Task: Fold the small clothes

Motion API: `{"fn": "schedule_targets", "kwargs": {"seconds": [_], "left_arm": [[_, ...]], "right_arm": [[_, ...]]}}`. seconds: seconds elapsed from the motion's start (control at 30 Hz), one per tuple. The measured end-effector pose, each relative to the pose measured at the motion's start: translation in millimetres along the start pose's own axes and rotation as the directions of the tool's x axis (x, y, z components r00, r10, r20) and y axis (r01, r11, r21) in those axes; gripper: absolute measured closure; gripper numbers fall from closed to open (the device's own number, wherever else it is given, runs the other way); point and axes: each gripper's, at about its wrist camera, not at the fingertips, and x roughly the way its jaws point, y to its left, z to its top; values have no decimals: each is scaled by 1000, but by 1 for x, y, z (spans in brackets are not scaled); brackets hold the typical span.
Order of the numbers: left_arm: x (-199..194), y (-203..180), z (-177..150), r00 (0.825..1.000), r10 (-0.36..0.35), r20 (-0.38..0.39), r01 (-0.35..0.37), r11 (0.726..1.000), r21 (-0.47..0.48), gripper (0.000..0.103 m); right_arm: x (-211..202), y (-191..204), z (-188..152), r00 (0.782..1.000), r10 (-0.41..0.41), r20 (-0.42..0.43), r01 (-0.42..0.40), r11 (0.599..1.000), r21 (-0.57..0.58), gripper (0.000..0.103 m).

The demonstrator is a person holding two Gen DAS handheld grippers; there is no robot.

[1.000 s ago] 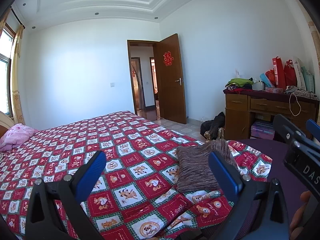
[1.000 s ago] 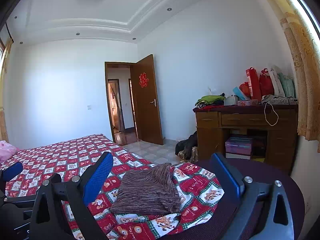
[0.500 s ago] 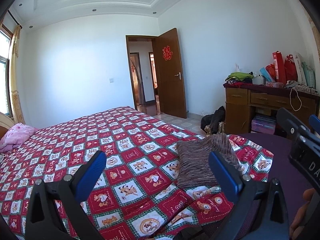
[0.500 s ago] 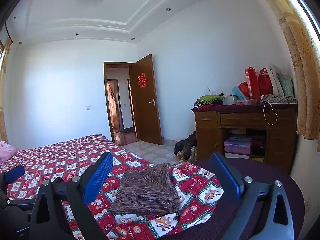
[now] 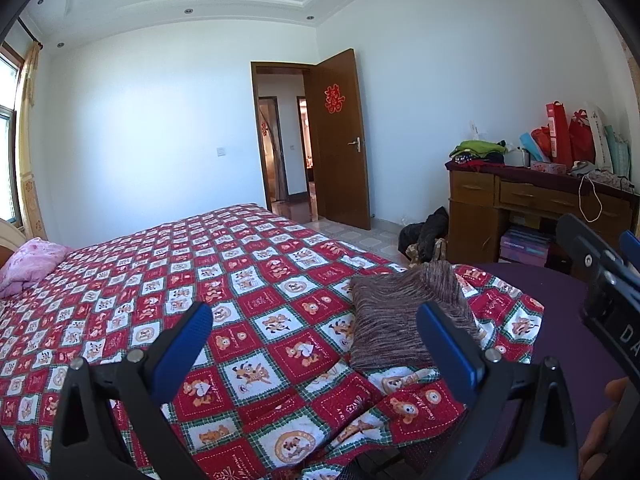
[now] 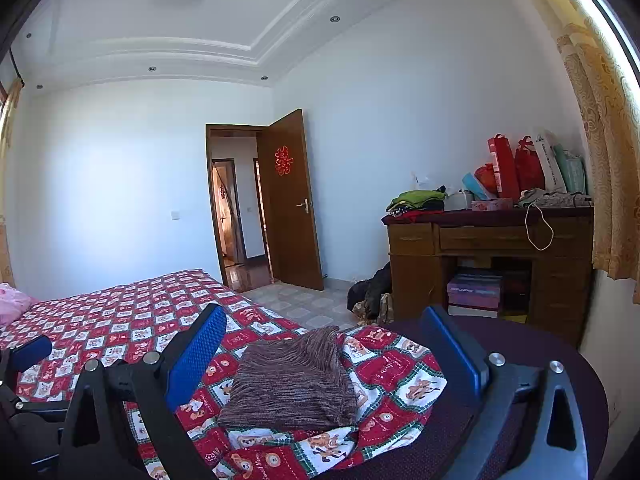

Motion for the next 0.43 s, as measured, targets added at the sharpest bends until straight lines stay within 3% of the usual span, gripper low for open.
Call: {"fn": "schedule_targets", "kwargs": {"seconds": [0.43], "left_arm": [[2,-1,-1,1000,-14,-6,14,1000,8,0]], "right_arm": [[0,1,-1,1000,-1,-13,1,1000,-1,4]]}}
